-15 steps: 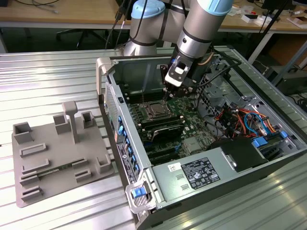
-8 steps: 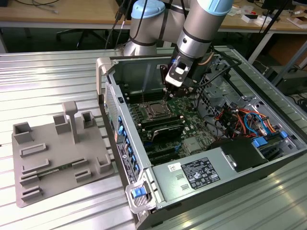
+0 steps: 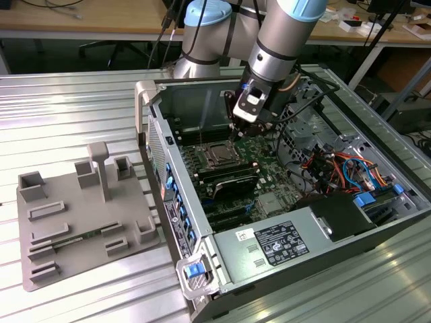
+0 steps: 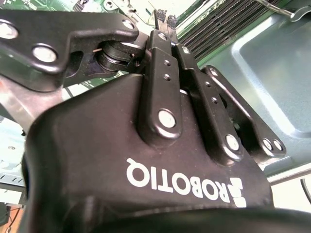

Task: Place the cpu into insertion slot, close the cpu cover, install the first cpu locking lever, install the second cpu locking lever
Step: 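Install the first cpu locking lever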

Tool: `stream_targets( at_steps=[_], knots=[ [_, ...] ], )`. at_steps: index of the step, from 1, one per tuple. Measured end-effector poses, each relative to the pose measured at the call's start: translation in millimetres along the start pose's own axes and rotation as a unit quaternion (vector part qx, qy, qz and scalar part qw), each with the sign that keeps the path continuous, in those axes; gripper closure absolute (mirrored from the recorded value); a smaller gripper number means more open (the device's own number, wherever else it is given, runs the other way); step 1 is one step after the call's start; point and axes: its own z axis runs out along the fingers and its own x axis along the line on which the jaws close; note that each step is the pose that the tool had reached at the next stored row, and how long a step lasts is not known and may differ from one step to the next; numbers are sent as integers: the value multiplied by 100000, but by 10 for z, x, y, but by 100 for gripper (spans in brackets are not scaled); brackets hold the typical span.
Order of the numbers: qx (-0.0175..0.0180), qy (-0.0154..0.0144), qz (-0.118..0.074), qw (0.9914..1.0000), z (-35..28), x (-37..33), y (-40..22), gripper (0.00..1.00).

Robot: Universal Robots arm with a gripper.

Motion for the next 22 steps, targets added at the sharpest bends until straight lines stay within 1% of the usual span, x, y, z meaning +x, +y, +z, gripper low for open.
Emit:
stream_targets(
  at_steps=[9,12,14,18,21,22],
  knots=[
    [31,94,-1762,99984,0,0,0,89],
    [50,182,-3111,99951,0,0,0,89],
    [74,215,-4232,99910,0,0,0,89],
    [163,173,-6055,99816,0,0,0,89],
    [254,112,-7885,99688,0,0,0,89],
    [297,85,-8656,99624,0,0,0,89]
  ],
)
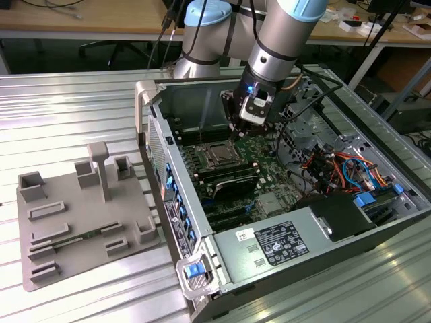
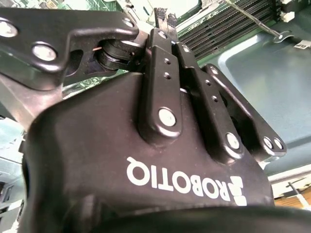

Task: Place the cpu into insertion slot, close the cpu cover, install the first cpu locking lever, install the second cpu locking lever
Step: 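Install the first cpu locking lever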

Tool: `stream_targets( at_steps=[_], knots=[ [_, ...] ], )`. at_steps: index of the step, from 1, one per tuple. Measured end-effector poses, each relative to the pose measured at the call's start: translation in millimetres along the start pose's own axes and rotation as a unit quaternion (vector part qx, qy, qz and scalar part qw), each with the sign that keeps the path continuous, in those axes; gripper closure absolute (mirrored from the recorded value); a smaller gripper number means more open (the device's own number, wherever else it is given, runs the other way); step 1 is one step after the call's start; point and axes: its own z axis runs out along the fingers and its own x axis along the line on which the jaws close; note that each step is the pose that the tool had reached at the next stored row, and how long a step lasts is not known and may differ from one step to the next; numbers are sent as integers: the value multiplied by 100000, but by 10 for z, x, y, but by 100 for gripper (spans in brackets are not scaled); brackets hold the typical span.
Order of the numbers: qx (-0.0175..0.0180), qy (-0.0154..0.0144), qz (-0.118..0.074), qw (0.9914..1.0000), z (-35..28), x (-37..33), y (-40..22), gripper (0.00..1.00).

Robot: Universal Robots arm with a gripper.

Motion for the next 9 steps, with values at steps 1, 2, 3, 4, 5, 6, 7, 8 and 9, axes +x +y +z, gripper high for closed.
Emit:
stream_targets(
  at_steps=[1,2,3,4,5,6,7,8,9],
  knots=[
    [26,-18,-525,99999,0,0,0,89],
    [40,-27,-730,99997,0,0,0,89],
    [53,-35,-955,99995,0,0,0,89],
    [66,-42,-1213,99993,0,0,0,89],
    [76,-50,-1427,99990,0,0,0,89],
    [98,-64,-1743,99985,0,0,0,89],
    [116,-78,-2101,99978,0,0,0,89],
    [130,-87,-2391,99971,0,0,0,89],
    [141,-93,-2569,99967,0,0,0,89]
  ],
)
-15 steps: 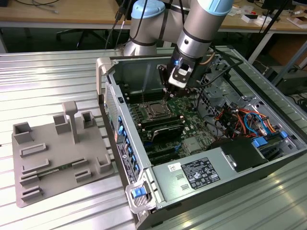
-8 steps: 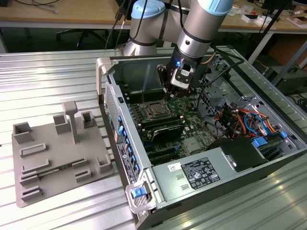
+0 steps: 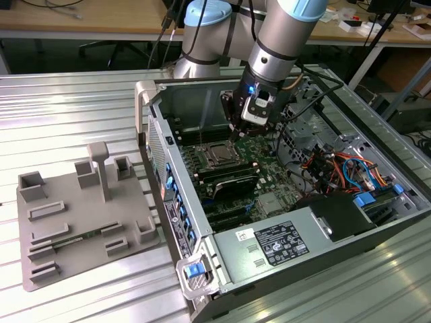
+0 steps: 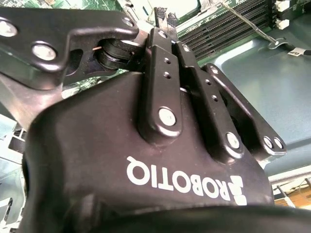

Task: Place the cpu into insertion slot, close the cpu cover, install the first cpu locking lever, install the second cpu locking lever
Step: 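Install the first cpu locking lever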

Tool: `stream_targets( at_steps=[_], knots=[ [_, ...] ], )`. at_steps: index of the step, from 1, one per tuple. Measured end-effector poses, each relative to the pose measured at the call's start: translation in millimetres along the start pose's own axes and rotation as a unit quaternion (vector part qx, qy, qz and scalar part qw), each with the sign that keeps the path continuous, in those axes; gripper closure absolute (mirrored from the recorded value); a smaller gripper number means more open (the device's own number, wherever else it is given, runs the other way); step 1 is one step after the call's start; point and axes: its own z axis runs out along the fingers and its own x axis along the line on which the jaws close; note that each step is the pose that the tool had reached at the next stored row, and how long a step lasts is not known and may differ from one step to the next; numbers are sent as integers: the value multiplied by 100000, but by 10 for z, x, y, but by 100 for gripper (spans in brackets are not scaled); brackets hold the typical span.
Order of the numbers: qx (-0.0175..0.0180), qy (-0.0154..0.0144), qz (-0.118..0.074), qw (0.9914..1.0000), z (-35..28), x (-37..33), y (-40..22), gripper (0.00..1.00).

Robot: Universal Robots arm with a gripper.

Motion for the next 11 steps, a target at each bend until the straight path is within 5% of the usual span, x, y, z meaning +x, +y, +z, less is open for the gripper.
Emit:
stream_targets(
  at_steps=[11],
  knots=[
    [104,-46,-2147,99977,0,0,0,89]
  ],
)
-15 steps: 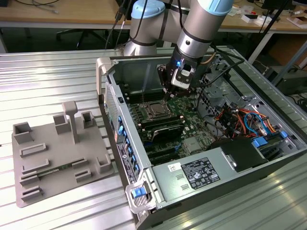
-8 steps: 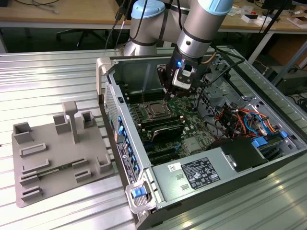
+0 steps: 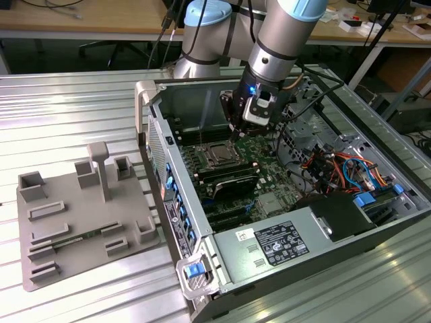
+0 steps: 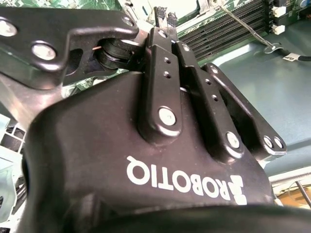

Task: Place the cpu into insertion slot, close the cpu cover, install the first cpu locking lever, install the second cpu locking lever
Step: 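Install the first cpu locking lever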

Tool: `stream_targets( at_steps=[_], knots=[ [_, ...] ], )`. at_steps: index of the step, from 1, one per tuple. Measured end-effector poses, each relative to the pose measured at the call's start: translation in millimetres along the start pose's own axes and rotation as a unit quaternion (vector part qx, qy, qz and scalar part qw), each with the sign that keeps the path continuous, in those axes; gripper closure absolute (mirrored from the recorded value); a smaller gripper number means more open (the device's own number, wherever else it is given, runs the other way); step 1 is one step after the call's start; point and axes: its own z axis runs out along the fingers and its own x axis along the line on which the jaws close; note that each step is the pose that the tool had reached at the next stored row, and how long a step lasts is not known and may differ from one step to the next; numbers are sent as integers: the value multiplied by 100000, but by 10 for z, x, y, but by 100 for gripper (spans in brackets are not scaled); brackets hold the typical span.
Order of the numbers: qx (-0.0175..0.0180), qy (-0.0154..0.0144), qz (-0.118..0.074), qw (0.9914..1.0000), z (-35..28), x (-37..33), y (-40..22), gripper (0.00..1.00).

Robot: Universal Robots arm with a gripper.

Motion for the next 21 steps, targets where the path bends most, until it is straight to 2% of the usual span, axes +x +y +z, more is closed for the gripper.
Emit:
stream_targets(
  at_steps=[9,21],
  knots=[
    [89,-46,-1734,99985,0,0,0,89],
    [240,-131,-4721,99888,0,0,0,89]
  ],
)
